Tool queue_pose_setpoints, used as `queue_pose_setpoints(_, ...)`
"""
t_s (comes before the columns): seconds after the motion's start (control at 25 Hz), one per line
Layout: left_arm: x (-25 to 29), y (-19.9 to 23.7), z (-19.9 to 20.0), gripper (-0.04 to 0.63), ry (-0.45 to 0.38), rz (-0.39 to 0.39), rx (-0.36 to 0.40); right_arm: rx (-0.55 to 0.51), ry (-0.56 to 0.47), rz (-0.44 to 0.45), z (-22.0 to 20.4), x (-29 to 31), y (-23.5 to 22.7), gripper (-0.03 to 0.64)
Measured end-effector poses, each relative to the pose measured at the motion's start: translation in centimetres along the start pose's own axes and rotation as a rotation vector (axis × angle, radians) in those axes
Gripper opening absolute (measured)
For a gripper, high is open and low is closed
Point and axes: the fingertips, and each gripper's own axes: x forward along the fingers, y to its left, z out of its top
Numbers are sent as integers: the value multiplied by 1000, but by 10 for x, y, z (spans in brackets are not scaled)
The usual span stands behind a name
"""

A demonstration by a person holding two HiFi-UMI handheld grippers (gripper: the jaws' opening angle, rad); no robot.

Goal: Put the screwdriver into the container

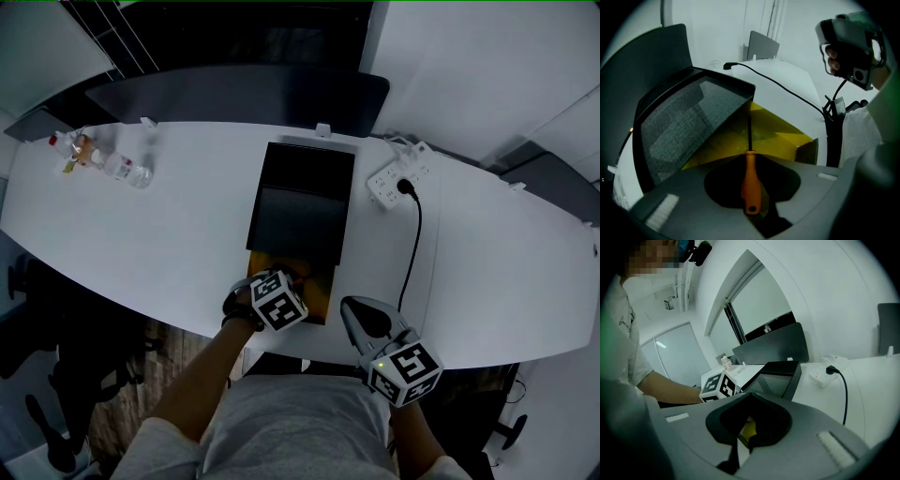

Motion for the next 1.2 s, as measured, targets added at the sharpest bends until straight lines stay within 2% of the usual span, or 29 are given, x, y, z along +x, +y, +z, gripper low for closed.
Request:
queue_pose_setpoints(0.32,-1,-2,-3,104,11,-10,-1,-4,1,14,-1,0,2,15)
queue_pose_setpoints(0.76,-18,4,5,106,-59,23,-52,-34,-1,22,6,0,6,15)
queue_pose_setpoints(1.0,-42,10,4,98,-144,50,-122,-64,13,31,10,0,9,15)
queue_pose_setpoints(1.2,-75,22,5,74,-282,96,-225,-88,12,40,16,4,16,15)
